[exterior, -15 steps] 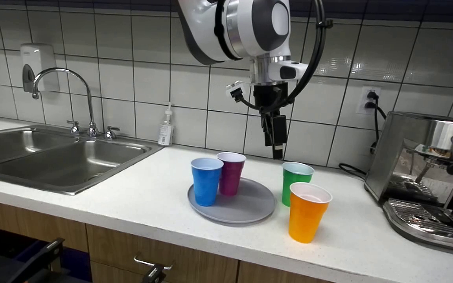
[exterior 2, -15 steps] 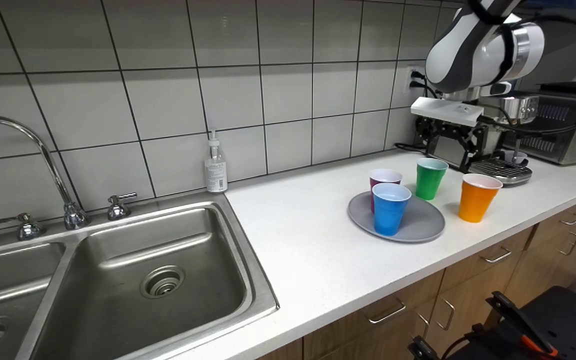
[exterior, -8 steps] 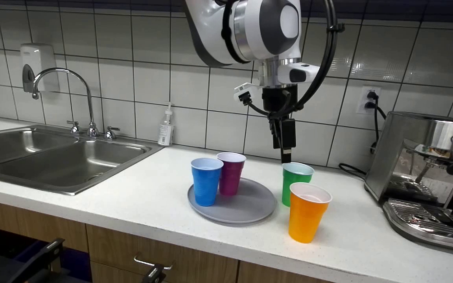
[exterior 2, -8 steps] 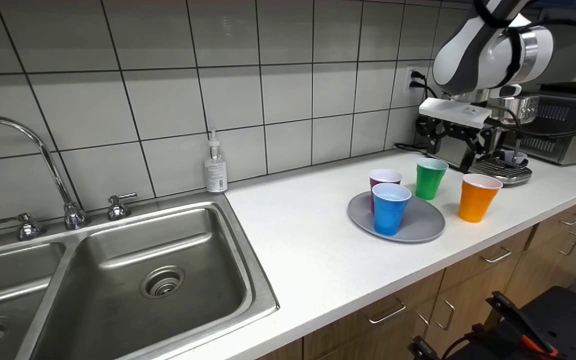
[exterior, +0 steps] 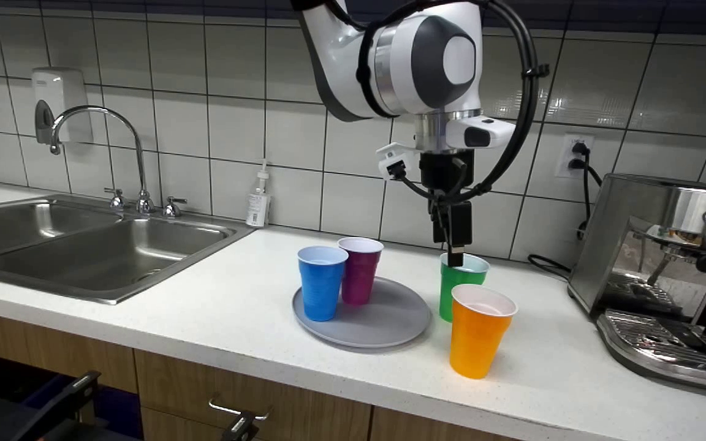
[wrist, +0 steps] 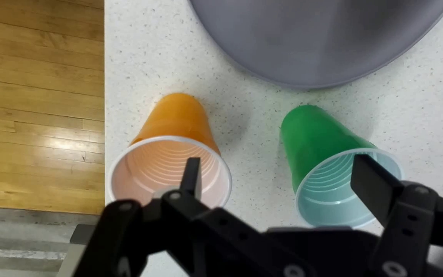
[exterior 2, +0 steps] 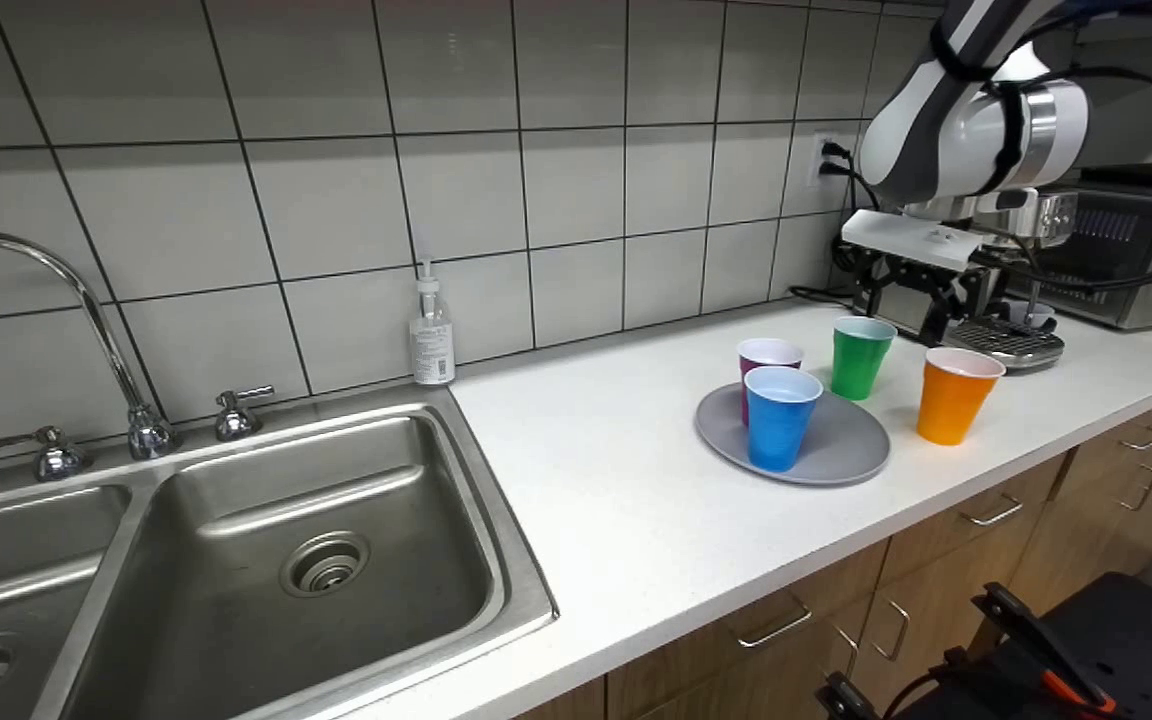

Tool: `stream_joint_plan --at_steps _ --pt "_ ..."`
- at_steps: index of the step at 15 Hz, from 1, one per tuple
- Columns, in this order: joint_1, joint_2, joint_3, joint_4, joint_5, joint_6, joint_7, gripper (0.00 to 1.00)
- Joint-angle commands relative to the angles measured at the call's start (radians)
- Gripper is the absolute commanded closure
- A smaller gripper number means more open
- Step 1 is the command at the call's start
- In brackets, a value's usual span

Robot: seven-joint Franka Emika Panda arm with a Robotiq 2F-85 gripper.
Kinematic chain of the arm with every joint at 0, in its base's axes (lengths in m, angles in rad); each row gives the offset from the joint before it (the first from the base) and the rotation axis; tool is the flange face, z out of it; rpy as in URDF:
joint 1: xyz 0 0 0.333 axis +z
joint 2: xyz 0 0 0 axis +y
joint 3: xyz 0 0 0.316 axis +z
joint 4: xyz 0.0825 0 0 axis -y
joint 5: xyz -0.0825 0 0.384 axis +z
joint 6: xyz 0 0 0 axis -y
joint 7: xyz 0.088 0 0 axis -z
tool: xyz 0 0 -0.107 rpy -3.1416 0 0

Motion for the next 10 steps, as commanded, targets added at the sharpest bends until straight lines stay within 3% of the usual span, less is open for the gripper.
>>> stream_joint_plan --at_steps 1,10 --pt "-0.016 0.05 -0.005 0.05 0.041 0.006 -0.072 0.0" --pt "-0.017 0.122 -0.048 0.093 0.04 0.0 -0.132 0.0"
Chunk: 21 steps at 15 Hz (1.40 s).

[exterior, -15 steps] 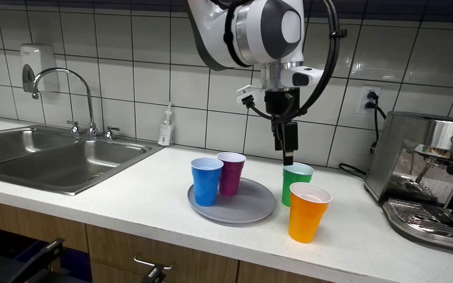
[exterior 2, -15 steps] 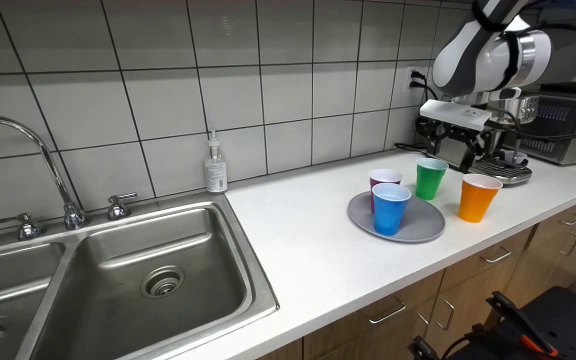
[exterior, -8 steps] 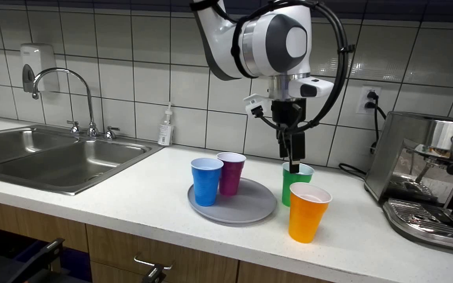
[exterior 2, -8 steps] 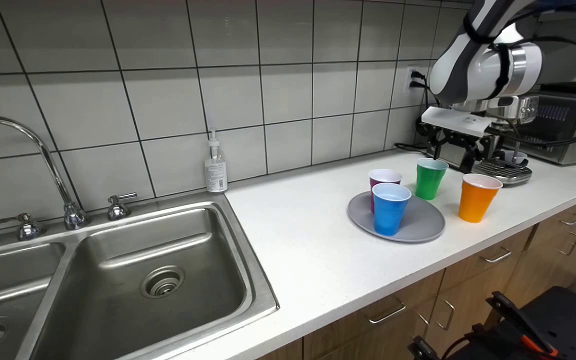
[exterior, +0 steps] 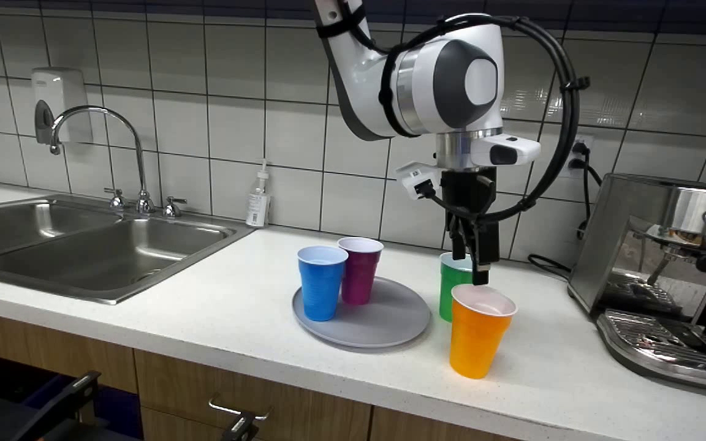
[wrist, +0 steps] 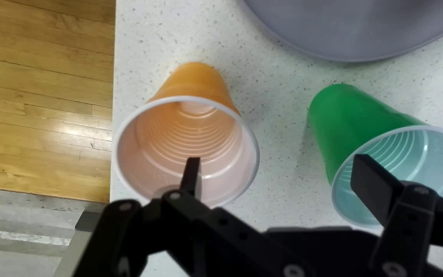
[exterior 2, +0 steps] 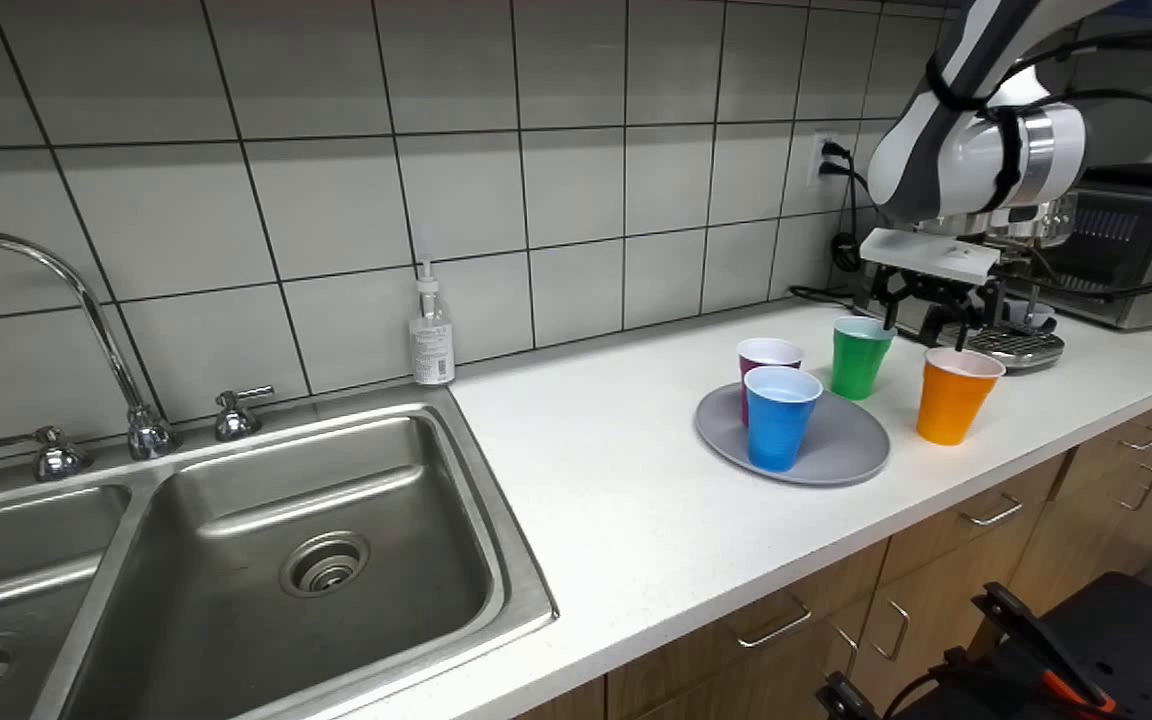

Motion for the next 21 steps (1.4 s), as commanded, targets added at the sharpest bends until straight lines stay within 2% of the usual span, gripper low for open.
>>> stream_joint_plan --at_steps 1,21 --pt "-0.006 0.032 -0.008 0.028 0.022 -0.002 -0.049 0.0" --pt "-0.004 0.065 -0.027 0.027 0.05 -0.003 -0.064 0.0"
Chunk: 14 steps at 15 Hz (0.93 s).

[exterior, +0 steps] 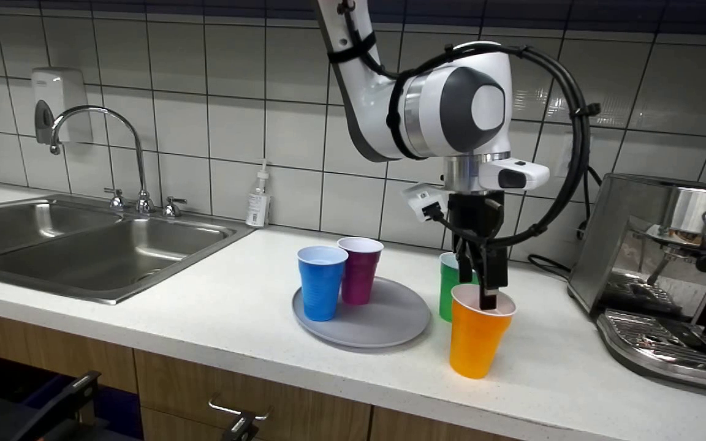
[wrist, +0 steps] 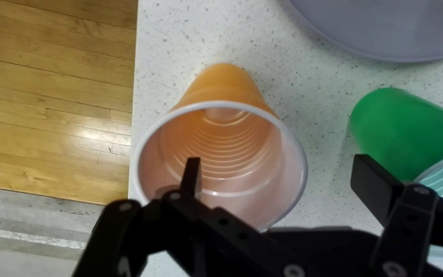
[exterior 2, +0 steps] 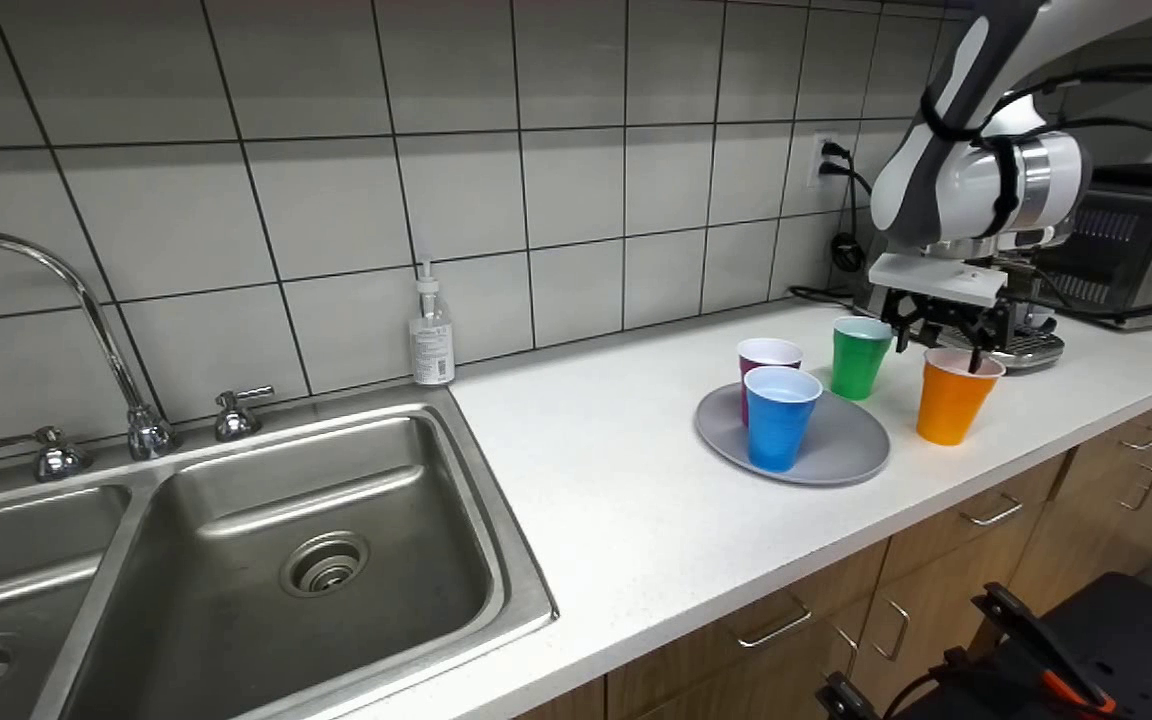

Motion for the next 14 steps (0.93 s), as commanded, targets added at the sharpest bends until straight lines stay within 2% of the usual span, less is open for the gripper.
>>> stream_joint_plan --at_steps 1,14 --pt "-0.004 -0.015 0.0 0.005 0.029 -0.002 -0.044 0.0" --pt "0.004 -0.158 -0.033 -0.084 -0.001 0.006 -0.029 0.0"
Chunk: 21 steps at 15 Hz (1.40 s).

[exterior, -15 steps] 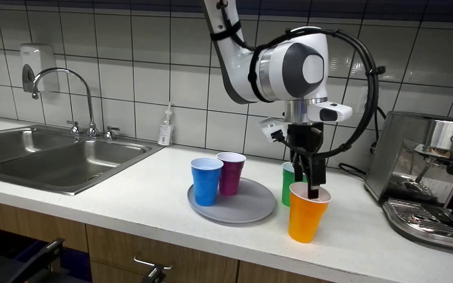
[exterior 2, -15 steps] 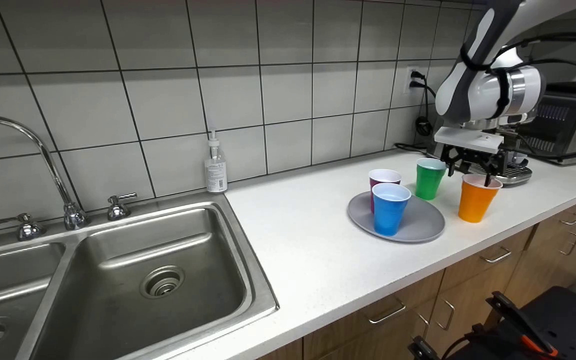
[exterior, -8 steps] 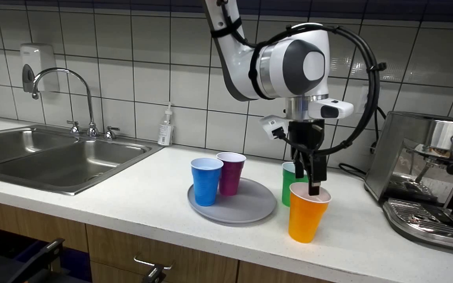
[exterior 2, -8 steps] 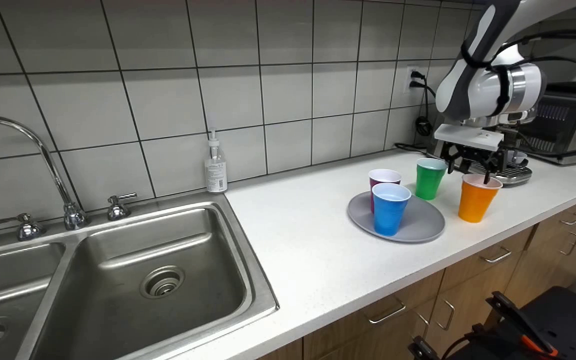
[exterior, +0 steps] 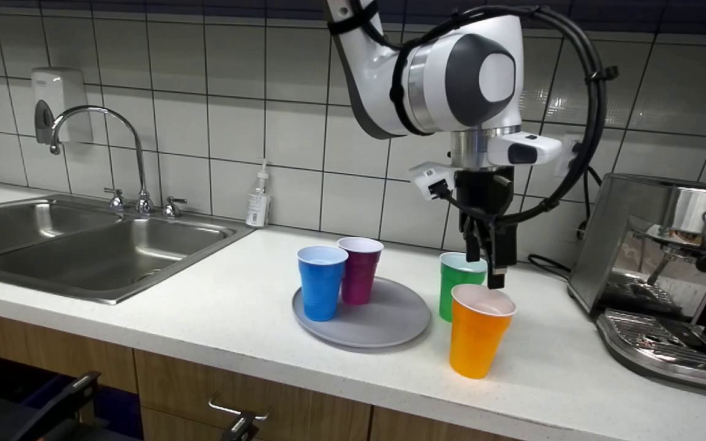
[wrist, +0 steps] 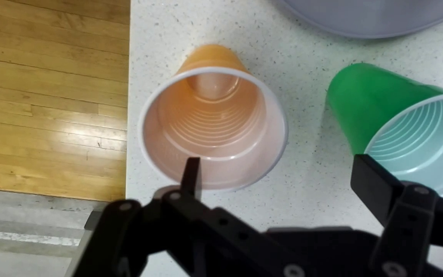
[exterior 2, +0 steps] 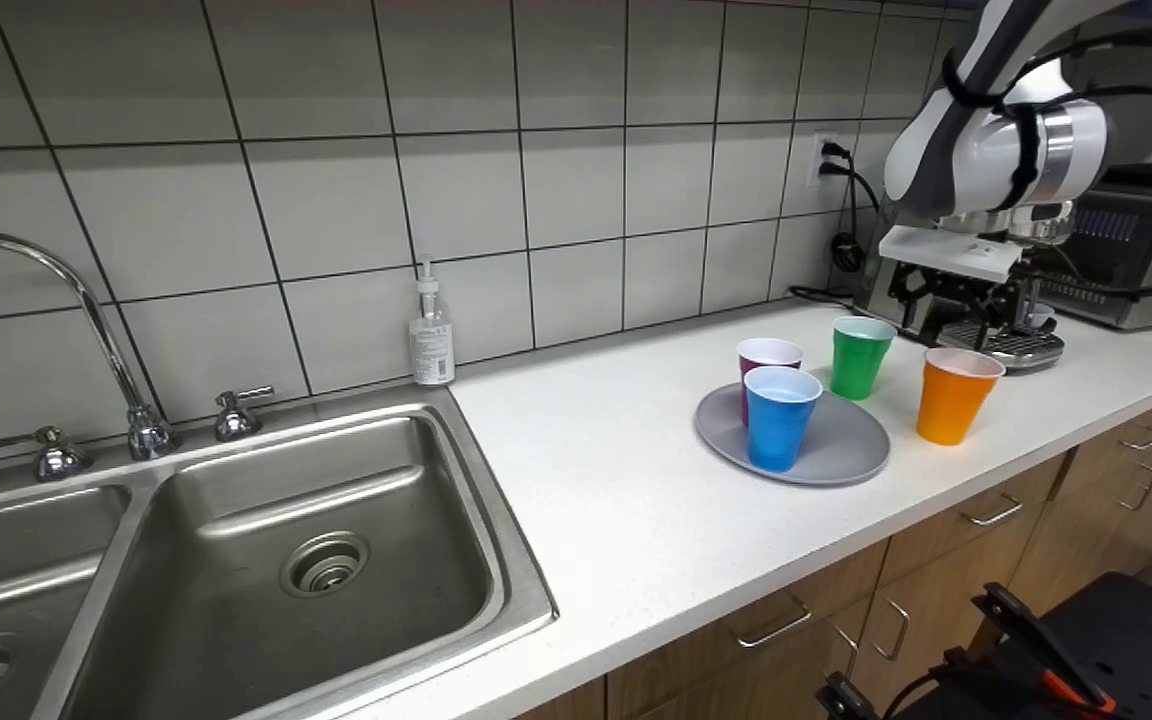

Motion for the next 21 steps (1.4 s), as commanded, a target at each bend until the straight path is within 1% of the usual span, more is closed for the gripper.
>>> stream_joint_plan --at_steps 1,7,12,16,21 --pt "0.005 -0.095 -0.027 -0.076 -0.017 0.004 -0.013 0.0" --pt "-0.006 -0.193 -0.057 -0.166 -0.067 0.003 0.011 0.0" --pt "-0.032 -0.246 -0.064 -0.222 -0.115 0.003 0.02 0.0" --pt "-0.058 -0.248 -0.059 -0.224 -0.124 -0.016 0.0 0.0" --pt "-0.079 -0.225 -0.055 -0.199 -0.101 -0.019 -0.024 0.0"
